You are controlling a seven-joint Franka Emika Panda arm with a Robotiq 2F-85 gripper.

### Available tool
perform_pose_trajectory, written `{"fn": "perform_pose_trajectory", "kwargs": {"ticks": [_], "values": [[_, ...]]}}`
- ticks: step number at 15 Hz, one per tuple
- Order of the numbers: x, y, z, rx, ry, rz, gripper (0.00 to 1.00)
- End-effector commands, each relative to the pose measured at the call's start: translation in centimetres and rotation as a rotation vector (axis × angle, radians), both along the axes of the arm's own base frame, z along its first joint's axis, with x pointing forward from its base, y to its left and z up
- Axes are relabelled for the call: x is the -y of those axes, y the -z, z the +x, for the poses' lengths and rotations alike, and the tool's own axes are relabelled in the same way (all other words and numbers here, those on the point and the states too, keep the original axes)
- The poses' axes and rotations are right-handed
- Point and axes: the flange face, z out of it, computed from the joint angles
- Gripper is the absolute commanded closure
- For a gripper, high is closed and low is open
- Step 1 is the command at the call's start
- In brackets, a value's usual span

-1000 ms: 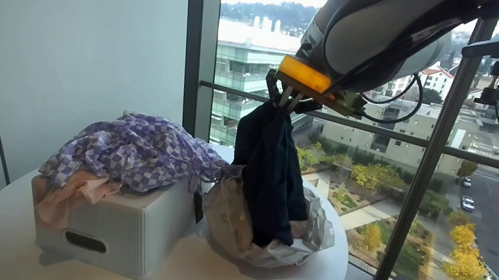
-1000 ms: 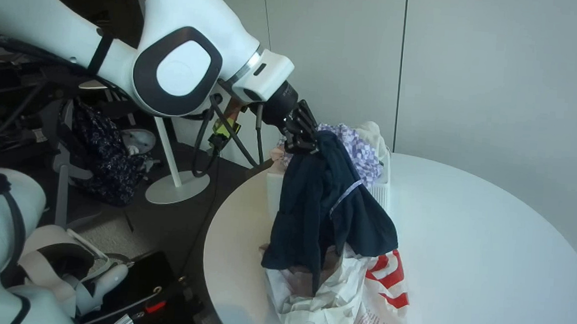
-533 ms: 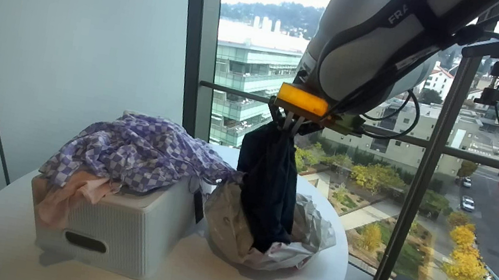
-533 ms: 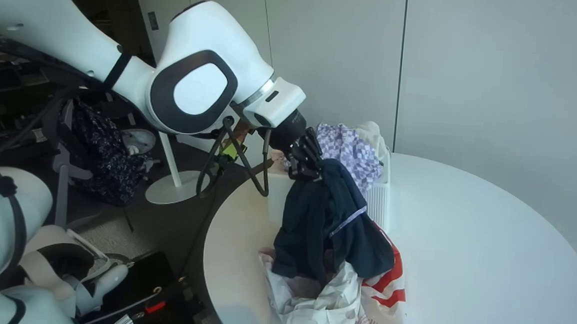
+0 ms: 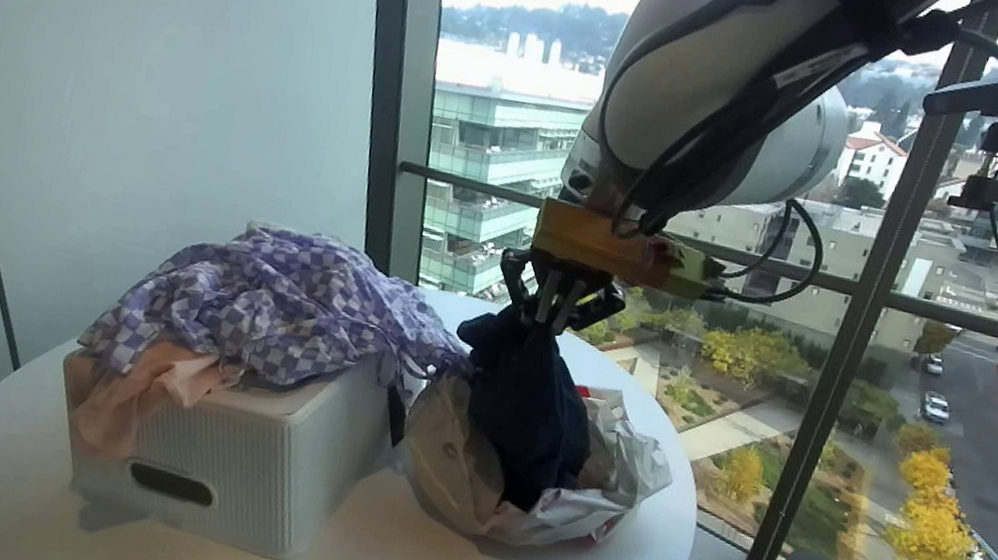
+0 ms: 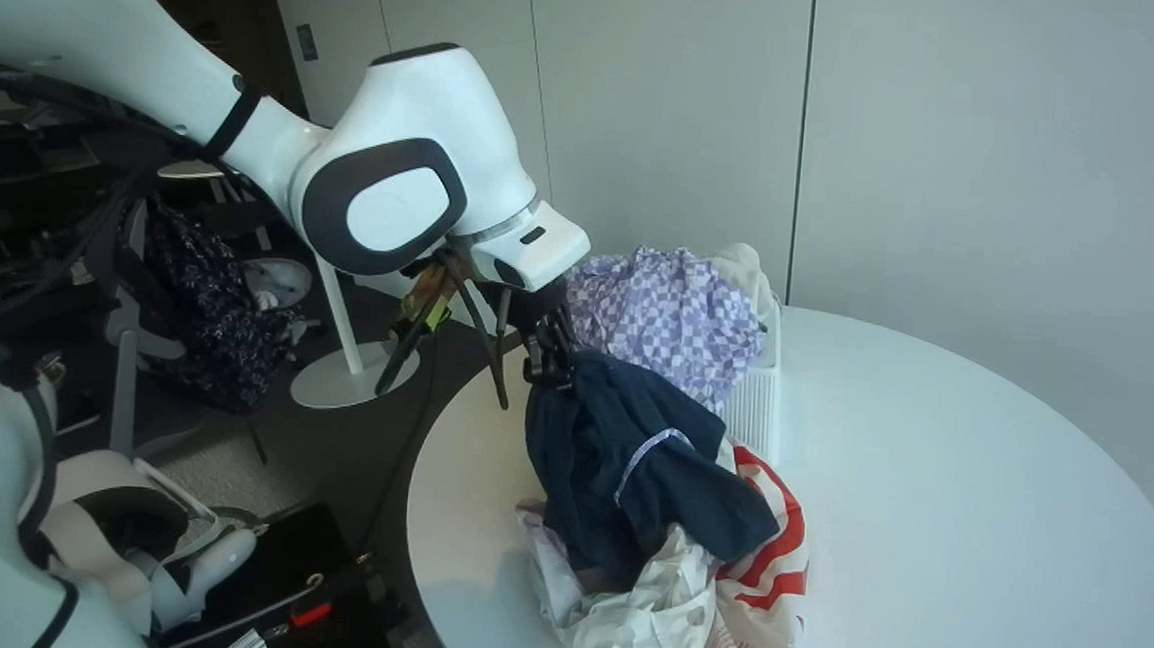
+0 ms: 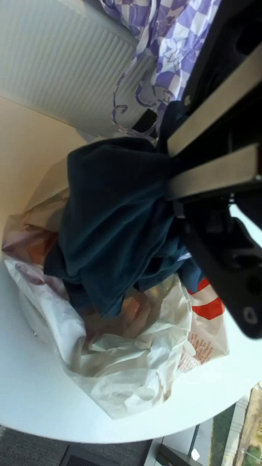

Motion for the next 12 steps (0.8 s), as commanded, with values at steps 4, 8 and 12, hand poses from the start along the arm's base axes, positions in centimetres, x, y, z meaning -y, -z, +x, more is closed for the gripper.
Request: {"fn": "perform_pose_trajectory", "kwargs": {"ticks": [4,8,12], "values": [[3.7,6.2,0.7,-0.202,0.039,-0.028,0.95],[6.0,9.2,2.6,-0.252,0.059,-0.066,0.95],[7.2,11.5,5.3,-0.254,0.063,-0.116,0.95]]}}
